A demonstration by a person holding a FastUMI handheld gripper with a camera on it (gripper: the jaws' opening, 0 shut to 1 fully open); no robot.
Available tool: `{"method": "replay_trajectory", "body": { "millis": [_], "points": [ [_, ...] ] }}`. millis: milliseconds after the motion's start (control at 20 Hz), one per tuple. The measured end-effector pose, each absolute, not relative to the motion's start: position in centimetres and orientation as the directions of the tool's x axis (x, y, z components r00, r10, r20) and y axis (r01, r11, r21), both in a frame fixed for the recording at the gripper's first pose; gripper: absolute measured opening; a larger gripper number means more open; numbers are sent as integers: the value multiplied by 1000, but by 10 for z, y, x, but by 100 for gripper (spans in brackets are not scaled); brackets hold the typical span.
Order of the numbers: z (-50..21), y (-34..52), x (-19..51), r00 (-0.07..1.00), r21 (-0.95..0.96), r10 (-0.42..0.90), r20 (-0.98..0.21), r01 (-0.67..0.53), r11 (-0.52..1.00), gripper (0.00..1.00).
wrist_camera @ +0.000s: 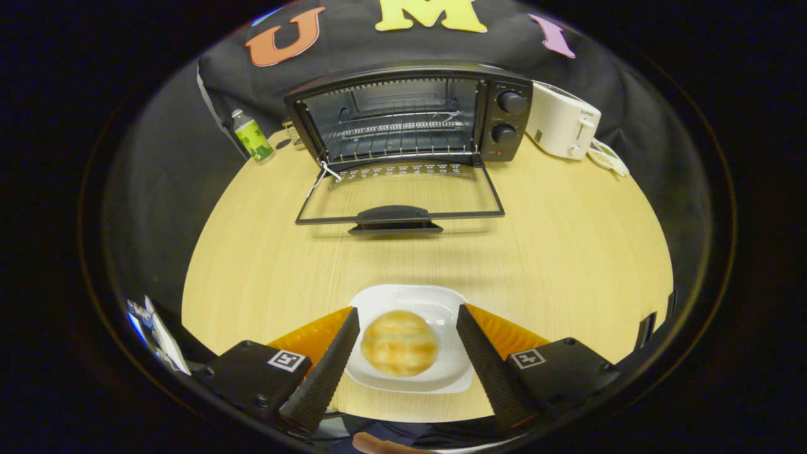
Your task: Open the toaster oven, put the food inside, and close the toaster oven door.
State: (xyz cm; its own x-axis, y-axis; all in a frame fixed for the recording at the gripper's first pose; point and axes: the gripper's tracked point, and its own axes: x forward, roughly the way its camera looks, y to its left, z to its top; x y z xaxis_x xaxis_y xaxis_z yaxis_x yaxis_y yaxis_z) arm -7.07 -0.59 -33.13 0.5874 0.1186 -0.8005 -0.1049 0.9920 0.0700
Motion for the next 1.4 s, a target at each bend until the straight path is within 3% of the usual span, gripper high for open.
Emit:
{"method": "replay_trajectory", "body": {
  "millis": [450,900,1400],
  "points": [
    [-360,9,-100,775,184,191,-603,-98,978,100],
    [-365,5,-93,897,56,130,-422,-117,992,100],
    [-389,15,-95,882,49,153,-447,-146,988,100]
  ]
}}
